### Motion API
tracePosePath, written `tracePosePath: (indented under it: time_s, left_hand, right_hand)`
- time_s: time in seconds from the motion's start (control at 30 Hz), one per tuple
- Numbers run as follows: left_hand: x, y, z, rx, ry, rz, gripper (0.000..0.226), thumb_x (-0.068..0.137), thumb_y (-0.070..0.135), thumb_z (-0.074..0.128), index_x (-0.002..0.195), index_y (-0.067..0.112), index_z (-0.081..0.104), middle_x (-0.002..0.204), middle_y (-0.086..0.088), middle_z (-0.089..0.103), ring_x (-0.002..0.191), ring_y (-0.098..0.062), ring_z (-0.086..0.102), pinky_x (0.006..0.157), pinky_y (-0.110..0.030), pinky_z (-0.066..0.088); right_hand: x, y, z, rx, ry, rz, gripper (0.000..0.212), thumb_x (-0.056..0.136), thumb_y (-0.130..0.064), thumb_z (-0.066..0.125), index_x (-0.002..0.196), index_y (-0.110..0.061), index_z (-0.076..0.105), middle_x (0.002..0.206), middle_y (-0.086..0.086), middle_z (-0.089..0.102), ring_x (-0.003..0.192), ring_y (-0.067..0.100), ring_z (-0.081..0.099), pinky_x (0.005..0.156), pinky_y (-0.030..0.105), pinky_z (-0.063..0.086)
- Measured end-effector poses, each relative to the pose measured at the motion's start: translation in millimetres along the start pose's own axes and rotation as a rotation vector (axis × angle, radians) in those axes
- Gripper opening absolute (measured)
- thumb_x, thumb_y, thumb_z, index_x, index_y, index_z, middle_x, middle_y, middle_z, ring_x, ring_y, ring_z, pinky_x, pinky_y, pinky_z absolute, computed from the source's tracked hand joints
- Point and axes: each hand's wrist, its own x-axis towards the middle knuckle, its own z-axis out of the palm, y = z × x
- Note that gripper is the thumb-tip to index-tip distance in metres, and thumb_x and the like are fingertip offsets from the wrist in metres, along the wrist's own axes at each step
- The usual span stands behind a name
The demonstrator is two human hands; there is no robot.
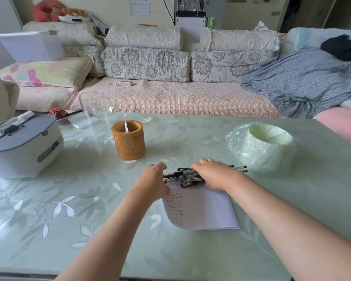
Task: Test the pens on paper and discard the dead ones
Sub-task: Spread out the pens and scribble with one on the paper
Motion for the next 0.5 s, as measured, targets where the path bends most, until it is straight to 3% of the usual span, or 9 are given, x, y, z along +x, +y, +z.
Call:
tracePosePath:
  time_s: [0.27, 0.43, 0.5]
  left_hand:
    - [-3.5, -10.1, -2.6, 0.012, -0.022, 0.045, 0.084, 0.075, 0.03, 0.08, 0.145, 0.019, 0.034, 0.131, -0.007, 0.047, 0.117, -0.025, 0.052, 0.094, -0.039, 0.048]
    - [-12.5, -14.4, -27.5, -0.014, 0.265, 0.256, 0.095, 0.073, 0.049, 0.075, 0.149, 0.025, 0.023, 0.136, 0.0, 0.039, 0.125, -0.021, 0.037, 0.102, -0.033, 0.037]
    - [-20.7, -19.5, -35.3, 0.012, 0.266, 0.341, 0.096, 0.072, 0.051, 0.074, 0.15, 0.027, 0.023, 0.139, 0.003, 0.037, 0.125, -0.019, 0.034, 0.105, -0.032, 0.033]
  right_hand:
    - [-3.8, 1.1, -6.9, -0.042, 0.083, -0.013, 0.044, 0.081, -0.002, 0.057, 0.121, -0.016, 0.048, 0.112, 0.008, 0.056, 0.106, 0.03, 0.055, 0.084, 0.043, 0.048]
    - [2.0, -19.3, -27.4, -0.086, 0.289, -0.061, 0.048, 0.08, 0.007, 0.055, 0.123, -0.015, 0.048, 0.11, 0.006, 0.054, 0.106, 0.028, 0.053, 0.085, 0.04, 0.044]
    - [7.4, -36.3, -33.7, -0.073, 0.343, -0.12, 0.046, 0.083, 0.001, 0.059, 0.124, -0.017, 0.048, 0.109, 0.005, 0.054, 0.105, 0.028, 0.053, 0.085, 0.04, 0.045]
